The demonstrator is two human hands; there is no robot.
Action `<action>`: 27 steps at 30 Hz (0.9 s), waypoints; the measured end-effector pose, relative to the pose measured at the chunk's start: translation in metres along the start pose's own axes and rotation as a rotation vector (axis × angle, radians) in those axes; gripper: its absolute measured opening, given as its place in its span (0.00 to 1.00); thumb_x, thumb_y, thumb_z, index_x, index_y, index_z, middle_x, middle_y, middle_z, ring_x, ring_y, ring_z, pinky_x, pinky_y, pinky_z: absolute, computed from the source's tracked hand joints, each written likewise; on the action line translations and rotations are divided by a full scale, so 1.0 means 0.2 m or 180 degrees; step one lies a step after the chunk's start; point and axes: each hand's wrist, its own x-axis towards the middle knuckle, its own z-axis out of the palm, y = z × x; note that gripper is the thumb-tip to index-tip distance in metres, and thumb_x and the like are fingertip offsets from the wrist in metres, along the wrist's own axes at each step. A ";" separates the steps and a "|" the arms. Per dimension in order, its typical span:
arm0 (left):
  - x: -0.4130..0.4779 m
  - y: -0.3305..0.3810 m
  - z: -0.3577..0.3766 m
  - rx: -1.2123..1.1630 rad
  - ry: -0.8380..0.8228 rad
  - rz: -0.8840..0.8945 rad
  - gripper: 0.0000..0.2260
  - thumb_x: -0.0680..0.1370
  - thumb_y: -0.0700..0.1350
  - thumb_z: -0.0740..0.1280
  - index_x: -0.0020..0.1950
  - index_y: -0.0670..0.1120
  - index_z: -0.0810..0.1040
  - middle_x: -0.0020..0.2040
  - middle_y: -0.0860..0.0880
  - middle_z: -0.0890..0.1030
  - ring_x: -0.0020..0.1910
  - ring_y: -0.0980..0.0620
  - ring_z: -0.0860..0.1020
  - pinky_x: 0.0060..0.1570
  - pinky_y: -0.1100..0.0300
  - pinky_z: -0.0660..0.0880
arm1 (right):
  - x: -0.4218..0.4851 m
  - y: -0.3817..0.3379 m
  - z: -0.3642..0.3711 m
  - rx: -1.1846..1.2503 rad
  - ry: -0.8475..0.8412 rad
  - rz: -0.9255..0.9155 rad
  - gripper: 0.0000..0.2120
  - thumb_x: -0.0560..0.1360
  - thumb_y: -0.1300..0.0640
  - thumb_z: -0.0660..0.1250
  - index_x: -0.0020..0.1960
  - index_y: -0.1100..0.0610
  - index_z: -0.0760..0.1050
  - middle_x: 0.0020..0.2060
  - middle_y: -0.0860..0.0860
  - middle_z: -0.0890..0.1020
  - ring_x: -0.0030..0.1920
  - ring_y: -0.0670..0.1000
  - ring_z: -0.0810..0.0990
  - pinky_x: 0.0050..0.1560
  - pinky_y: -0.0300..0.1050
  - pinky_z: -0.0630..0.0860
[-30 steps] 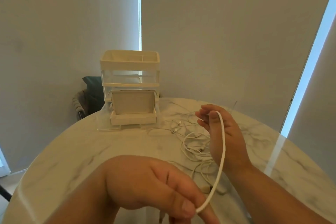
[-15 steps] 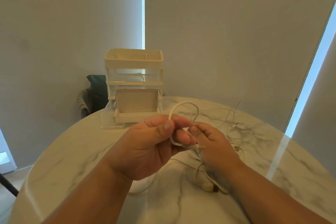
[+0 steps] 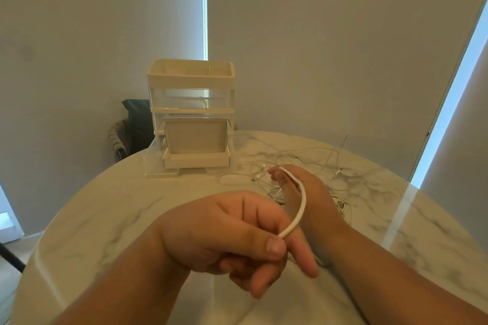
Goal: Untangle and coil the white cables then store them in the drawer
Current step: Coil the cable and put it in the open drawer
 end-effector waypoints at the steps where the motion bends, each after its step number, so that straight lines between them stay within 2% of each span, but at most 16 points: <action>1: 0.00 0.00 0.00 -0.0054 -0.0013 -0.0056 0.11 0.79 0.43 0.65 0.57 0.38 0.79 0.35 0.49 0.82 0.22 0.58 0.64 0.27 0.70 0.66 | 0.00 0.00 0.00 -0.0013 -0.0011 -0.0001 0.08 0.81 0.54 0.65 0.51 0.47 0.83 0.48 0.43 0.85 0.52 0.43 0.81 0.55 0.45 0.77; 4: 0.00 0.00 0.00 -0.0071 -0.0057 -0.0177 0.10 0.79 0.44 0.66 0.54 0.39 0.81 0.34 0.51 0.82 0.22 0.60 0.67 0.23 0.66 0.62 | 0.00 0.01 0.01 -0.0384 -0.0060 -0.0149 0.09 0.81 0.55 0.64 0.51 0.45 0.83 0.47 0.40 0.84 0.53 0.39 0.80 0.57 0.43 0.76; 7: -0.01 0.01 0.00 0.0015 -0.0129 -0.0184 0.10 0.79 0.45 0.66 0.52 0.41 0.82 0.32 0.52 0.82 0.22 0.62 0.69 0.21 0.57 0.56 | 0.01 0.03 0.02 -0.0448 -0.0096 -0.0139 0.09 0.82 0.54 0.64 0.52 0.45 0.82 0.49 0.39 0.84 0.55 0.40 0.80 0.62 0.50 0.76; 9: -0.01 0.02 0.00 -0.0030 -0.0190 -0.0168 0.10 0.79 0.45 0.65 0.51 0.40 0.82 0.31 0.52 0.82 0.23 0.61 0.72 0.21 0.60 0.60 | 0.00 0.02 0.02 -0.0484 -0.0150 -0.0147 0.09 0.82 0.53 0.64 0.53 0.45 0.82 0.50 0.40 0.84 0.56 0.41 0.80 0.62 0.52 0.76; 11: -0.01 0.02 0.01 -0.0224 -0.0212 -0.0120 0.11 0.80 0.45 0.64 0.50 0.39 0.82 0.25 0.50 0.78 0.23 0.59 0.73 0.23 0.64 0.65 | -0.01 0.01 0.01 -0.0655 -0.0170 -0.0236 0.09 0.82 0.52 0.64 0.51 0.43 0.82 0.49 0.40 0.84 0.55 0.40 0.80 0.60 0.52 0.77; 14: -0.01 0.01 0.02 -0.0348 -0.0155 -0.0014 0.13 0.82 0.46 0.62 0.47 0.39 0.80 0.21 0.47 0.67 0.19 0.55 0.66 0.21 0.61 0.60 | -0.01 0.01 0.01 -0.0827 -0.0248 -0.0228 0.09 0.82 0.52 0.64 0.51 0.41 0.81 0.51 0.41 0.83 0.56 0.42 0.79 0.60 0.49 0.76; 16: -0.01 0.01 0.02 -0.0295 -0.0072 0.0132 0.11 0.82 0.47 0.62 0.46 0.41 0.78 0.23 0.49 0.65 0.21 0.54 0.61 0.22 0.59 0.55 | -0.02 0.00 0.02 -0.0747 -0.0411 -0.0195 0.09 0.81 0.50 0.63 0.57 0.47 0.81 0.56 0.47 0.82 0.62 0.50 0.78 0.65 0.52 0.73; 17: 0.00 0.01 0.01 -0.0306 0.0017 0.0157 0.10 0.81 0.46 0.63 0.47 0.41 0.78 0.25 0.49 0.63 0.23 0.54 0.60 0.24 0.59 0.54 | -0.03 -0.01 0.02 -0.0542 -0.0527 -0.0202 0.14 0.79 0.47 0.62 0.62 0.49 0.78 0.60 0.53 0.80 0.66 0.55 0.76 0.69 0.56 0.71; 18: 0.00 0.01 0.01 -0.0361 0.0135 0.0146 0.08 0.80 0.46 0.64 0.48 0.41 0.77 0.27 0.50 0.62 0.24 0.54 0.59 0.25 0.60 0.54 | -0.04 -0.02 0.02 -0.0318 -0.0614 -0.0219 0.21 0.77 0.43 0.61 0.66 0.49 0.74 0.65 0.55 0.77 0.70 0.56 0.73 0.70 0.56 0.69; 19: 0.00 0.01 0.00 -0.0433 0.0241 0.0130 0.07 0.79 0.44 0.65 0.50 0.41 0.77 0.29 0.50 0.62 0.26 0.54 0.58 0.26 0.60 0.54 | -0.05 -0.04 0.02 -0.0161 -0.0621 -0.0332 0.25 0.73 0.40 0.61 0.68 0.45 0.72 0.67 0.51 0.75 0.71 0.51 0.71 0.70 0.49 0.69; 20: 0.01 0.00 0.00 -0.0500 0.0313 0.0123 0.07 0.78 0.43 0.65 0.51 0.41 0.76 0.30 0.50 0.63 0.27 0.54 0.58 0.27 0.61 0.55 | -0.07 -0.06 0.02 -0.0007 -0.0565 -0.0489 0.26 0.71 0.39 0.61 0.68 0.41 0.72 0.67 0.46 0.75 0.70 0.45 0.72 0.68 0.42 0.69; 21: 0.01 0.00 -0.01 -0.0531 0.0358 0.0134 0.07 0.78 0.43 0.65 0.52 0.40 0.76 0.31 0.50 0.65 0.27 0.54 0.59 0.27 0.61 0.56 | -0.08 -0.08 0.02 0.0192 -0.0553 -0.0656 0.24 0.70 0.41 0.63 0.66 0.40 0.73 0.65 0.44 0.76 0.67 0.42 0.74 0.65 0.39 0.71; 23: 0.03 -0.01 0.00 -0.0553 0.0374 0.0215 0.09 0.79 0.43 0.63 0.53 0.38 0.77 0.32 0.50 0.72 0.27 0.53 0.60 0.26 0.60 0.57 | -0.10 -0.10 0.04 0.0684 -0.0622 -0.0666 0.14 0.75 0.47 0.64 0.60 0.43 0.78 0.50 0.45 0.82 0.54 0.46 0.81 0.55 0.47 0.76; 25: 0.03 -0.01 0.01 -0.0588 0.0289 0.0296 0.12 0.81 0.44 0.61 0.51 0.37 0.78 0.32 0.48 0.77 0.24 0.52 0.62 0.25 0.59 0.58 | -0.11 -0.09 0.08 0.0939 -0.0517 -0.0518 0.09 0.78 0.49 0.61 0.54 0.47 0.78 0.35 0.47 0.77 0.38 0.49 0.76 0.43 0.52 0.73; 27: 0.03 0.00 0.02 -0.0553 0.0202 0.0404 0.12 0.81 0.44 0.59 0.48 0.38 0.78 0.29 0.48 0.77 0.23 0.52 0.61 0.24 0.58 0.58 | -0.10 -0.08 0.08 0.0714 -0.0324 -0.0532 0.10 0.80 0.46 0.58 0.52 0.47 0.76 0.32 0.48 0.73 0.34 0.51 0.71 0.39 0.51 0.69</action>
